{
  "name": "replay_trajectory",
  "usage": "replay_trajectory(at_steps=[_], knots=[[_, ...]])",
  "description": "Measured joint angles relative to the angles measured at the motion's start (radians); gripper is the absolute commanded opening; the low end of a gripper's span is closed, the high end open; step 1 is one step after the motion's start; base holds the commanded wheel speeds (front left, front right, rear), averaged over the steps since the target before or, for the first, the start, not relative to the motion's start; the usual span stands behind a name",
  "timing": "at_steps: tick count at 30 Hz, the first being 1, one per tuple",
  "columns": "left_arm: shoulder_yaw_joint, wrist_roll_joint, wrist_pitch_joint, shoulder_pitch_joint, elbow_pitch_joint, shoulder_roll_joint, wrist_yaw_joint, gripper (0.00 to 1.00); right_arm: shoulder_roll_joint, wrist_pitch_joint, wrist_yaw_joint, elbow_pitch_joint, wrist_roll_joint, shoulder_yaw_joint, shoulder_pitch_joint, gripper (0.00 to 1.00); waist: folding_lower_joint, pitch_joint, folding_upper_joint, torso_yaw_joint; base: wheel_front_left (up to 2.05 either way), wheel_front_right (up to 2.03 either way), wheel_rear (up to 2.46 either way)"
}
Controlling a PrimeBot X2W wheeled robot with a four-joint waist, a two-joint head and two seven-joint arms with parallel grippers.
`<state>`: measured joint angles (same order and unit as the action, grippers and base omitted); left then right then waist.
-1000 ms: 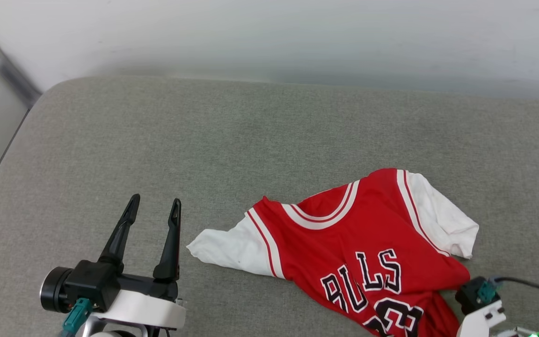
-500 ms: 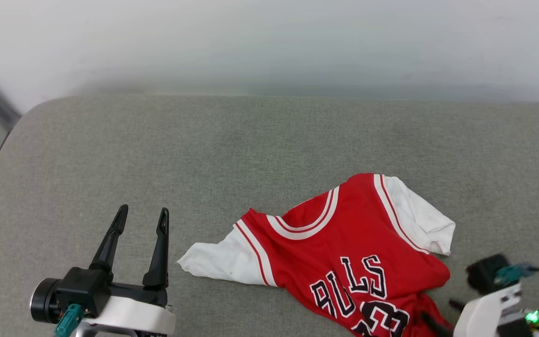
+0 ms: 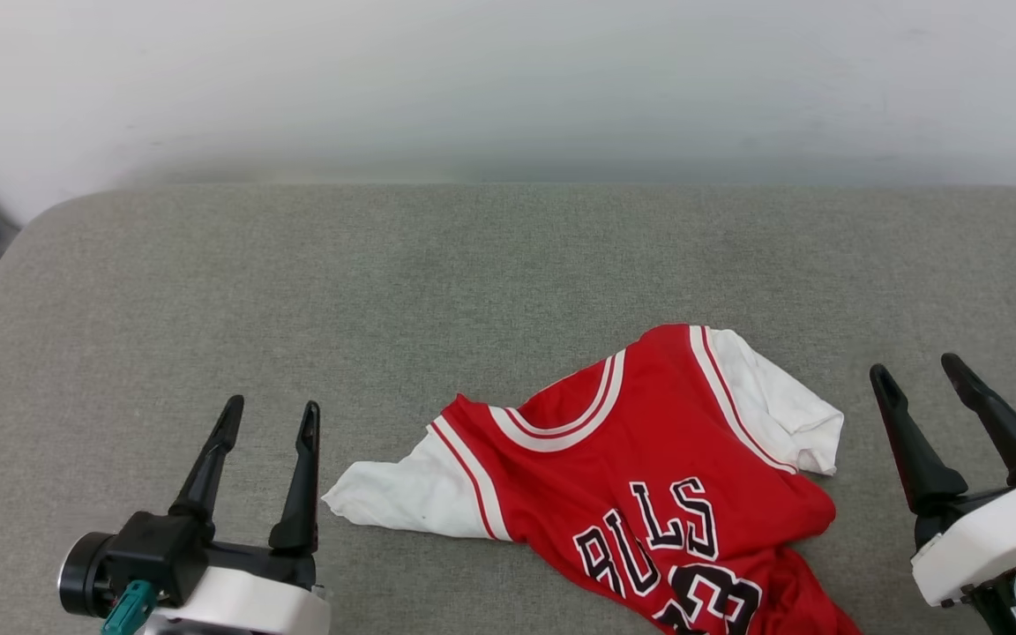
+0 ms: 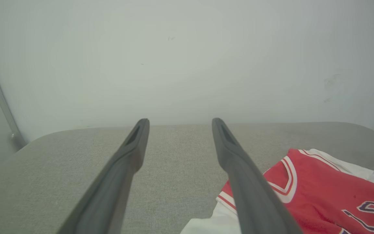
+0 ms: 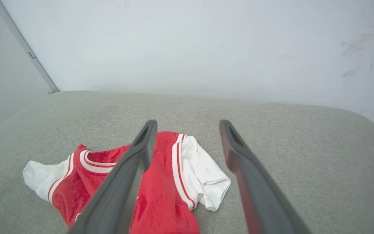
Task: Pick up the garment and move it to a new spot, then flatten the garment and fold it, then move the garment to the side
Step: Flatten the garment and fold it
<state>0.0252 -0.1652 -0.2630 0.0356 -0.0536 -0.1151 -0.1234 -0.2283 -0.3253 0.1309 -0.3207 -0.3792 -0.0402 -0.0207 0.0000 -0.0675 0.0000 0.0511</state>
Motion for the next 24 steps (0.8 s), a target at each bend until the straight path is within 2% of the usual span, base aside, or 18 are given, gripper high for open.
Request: replay_trajectory(at_steps=[2, 5, 8, 12, 16, 19, 24], knots=[[0.013, -0.007, 0.015, 0.001, 0.000, -0.010, -0.001, 1.00, 0.016, 0.072, 0.000, 0.024, 0.017, -0.005, -0.001, 1.00, 0.0000, -0.005, 0.0000, -0.001, 0.00, 0.00, 0.00], [0.044, -0.032, 0.115, 0.002, -0.011, -0.044, -0.004, 1.00, 0.046, 0.132, 0.000, 0.047, 0.038, -0.012, -0.002, 1.00, 0.0000, -0.016, 0.0000, -0.003, 0.00, 0.00, 0.00], [0.071, -0.054, 0.283, 0.001, -0.032, -0.096, -0.005, 1.00, 0.049, 0.155, 0.000, 0.056, 0.061, -0.013, -0.001, 1.00, 0.0000, -0.034, 0.0000, -0.006, 0.00, 0.00, 0.00], [0.099, -0.086, 0.578, -0.006, -0.059, -0.161, -0.006, 1.00, 0.054, 0.168, 0.000, 0.058, 0.083, -0.012, 0.014, 1.00, 0.0001, -0.066, 0.0000, -0.011, 0.00, 0.00, 0.00], [0.098, -0.109, 0.757, -0.038, -0.092, -0.206, -0.005, 1.00, 0.062, 0.172, 0.000, 0.054, 0.101, 0.006, 0.027, 1.00, 0.0000, -0.101, 0.0000, -0.022, 0.00, 0.00, 0.00], [0.094, -0.128, 0.826, -0.060, -0.088, -0.217, -0.001, 1.00, 0.067, 0.175, 0.000, 0.053, 0.107, 0.014, 0.044, 1.00, 0.0000, -0.132, 0.0000, -0.034, 0.00, 0.00, 0.00], [0.080, -0.149, 0.875, -0.093, -0.049, -0.235, 0.001, 1.00, 0.075, 0.180, 0.000, 0.060, 0.116, 0.015, 0.054, 1.00, 0.0001, -0.184, 0.0000, -0.056, 0.00, 0.00, 0.00]])
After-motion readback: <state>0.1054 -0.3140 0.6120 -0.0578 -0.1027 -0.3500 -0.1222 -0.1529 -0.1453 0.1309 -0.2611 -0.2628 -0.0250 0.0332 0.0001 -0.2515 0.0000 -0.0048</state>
